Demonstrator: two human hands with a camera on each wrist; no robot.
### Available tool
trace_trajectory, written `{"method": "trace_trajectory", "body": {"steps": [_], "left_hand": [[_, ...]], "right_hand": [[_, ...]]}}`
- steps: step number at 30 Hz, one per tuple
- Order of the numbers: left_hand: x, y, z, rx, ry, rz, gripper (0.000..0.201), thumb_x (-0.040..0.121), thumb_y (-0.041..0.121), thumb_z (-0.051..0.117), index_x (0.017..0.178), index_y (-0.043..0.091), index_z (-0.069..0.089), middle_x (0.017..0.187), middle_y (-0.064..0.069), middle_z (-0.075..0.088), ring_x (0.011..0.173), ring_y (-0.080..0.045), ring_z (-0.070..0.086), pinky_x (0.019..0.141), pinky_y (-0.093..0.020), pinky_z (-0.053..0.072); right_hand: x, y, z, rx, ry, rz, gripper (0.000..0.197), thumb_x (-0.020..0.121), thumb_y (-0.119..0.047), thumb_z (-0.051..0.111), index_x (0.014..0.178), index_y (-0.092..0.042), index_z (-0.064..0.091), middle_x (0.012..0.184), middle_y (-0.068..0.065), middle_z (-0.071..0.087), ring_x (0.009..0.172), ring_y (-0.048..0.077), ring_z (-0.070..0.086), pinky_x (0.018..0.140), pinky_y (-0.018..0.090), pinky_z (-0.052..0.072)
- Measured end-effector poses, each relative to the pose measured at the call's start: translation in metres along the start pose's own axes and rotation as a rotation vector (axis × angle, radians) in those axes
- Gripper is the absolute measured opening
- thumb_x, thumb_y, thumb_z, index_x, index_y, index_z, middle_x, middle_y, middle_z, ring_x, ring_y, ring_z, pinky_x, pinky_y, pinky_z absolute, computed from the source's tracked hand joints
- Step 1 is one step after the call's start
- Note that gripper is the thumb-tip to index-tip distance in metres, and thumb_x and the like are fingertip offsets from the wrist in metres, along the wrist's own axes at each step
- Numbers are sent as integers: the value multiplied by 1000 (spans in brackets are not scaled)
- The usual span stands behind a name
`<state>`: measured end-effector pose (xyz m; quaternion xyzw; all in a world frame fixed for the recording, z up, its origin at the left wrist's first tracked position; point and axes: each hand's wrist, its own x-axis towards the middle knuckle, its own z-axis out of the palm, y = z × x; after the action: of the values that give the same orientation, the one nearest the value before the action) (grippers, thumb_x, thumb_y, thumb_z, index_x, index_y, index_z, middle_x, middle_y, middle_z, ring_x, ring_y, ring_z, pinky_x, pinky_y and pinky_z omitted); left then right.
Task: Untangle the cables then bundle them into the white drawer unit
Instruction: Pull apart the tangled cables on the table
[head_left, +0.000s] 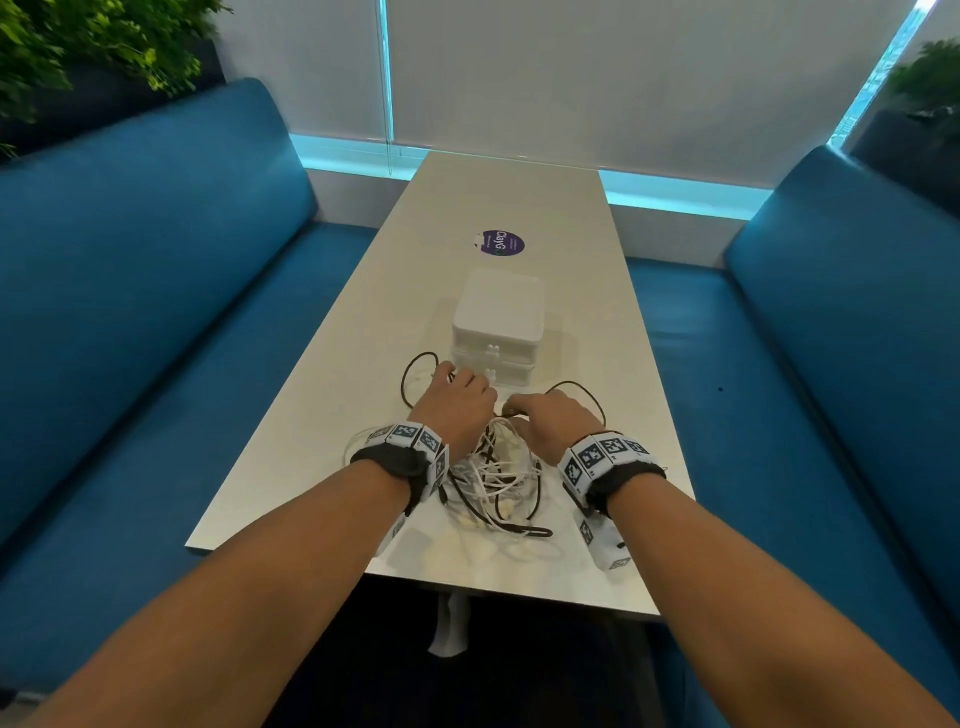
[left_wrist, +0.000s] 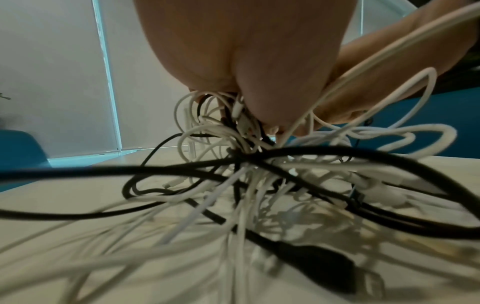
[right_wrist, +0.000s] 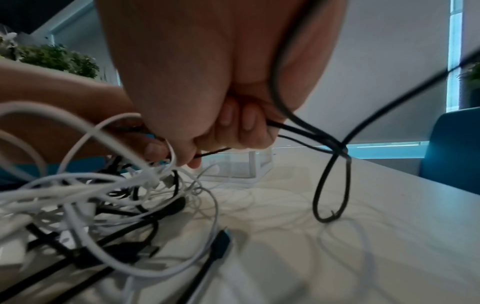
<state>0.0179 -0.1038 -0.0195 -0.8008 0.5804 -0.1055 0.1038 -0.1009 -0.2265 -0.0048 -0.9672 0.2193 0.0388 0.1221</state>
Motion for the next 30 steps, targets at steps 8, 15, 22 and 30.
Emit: {"method": "trace_trajectory", "body": {"steps": [8,15,22,30], "left_hand": [[-9,-12,9,-116,22,31,26,96,33,46,115,22,61,119,5,61,126,-22,46,114,-53,19],[-20,-29,7,-137,-37,-59,31,97,34,44,119,28,66,124,7,60,125,-21,45,114,-56,17],[-18,-35,12,-151,-40,-55,33,104,36,38,120,29,66,124,6,61,120,-23,48,106,-50,27],[-10,-18,7,-116,38,-54,28,103,36,41,112,29,67,117,6,63,119,-24,49,111,-53,21]], "right_hand": [[3,-2,6,-38,53,5,32,100,-48,44,105,-20,58,88,6,60,83,29,60,67,36,49],[-3,38,-9,83,51,173,30,99,-50,44,93,-24,58,89,6,64,82,28,60,77,43,53],[-22,70,-20,36,52,313,28,99,-48,48,110,-25,62,104,9,65,88,29,62,74,35,51],[-4,7,1,-18,107,130,35,101,-38,47,134,-28,47,114,12,63,98,34,64,80,40,53]]}}
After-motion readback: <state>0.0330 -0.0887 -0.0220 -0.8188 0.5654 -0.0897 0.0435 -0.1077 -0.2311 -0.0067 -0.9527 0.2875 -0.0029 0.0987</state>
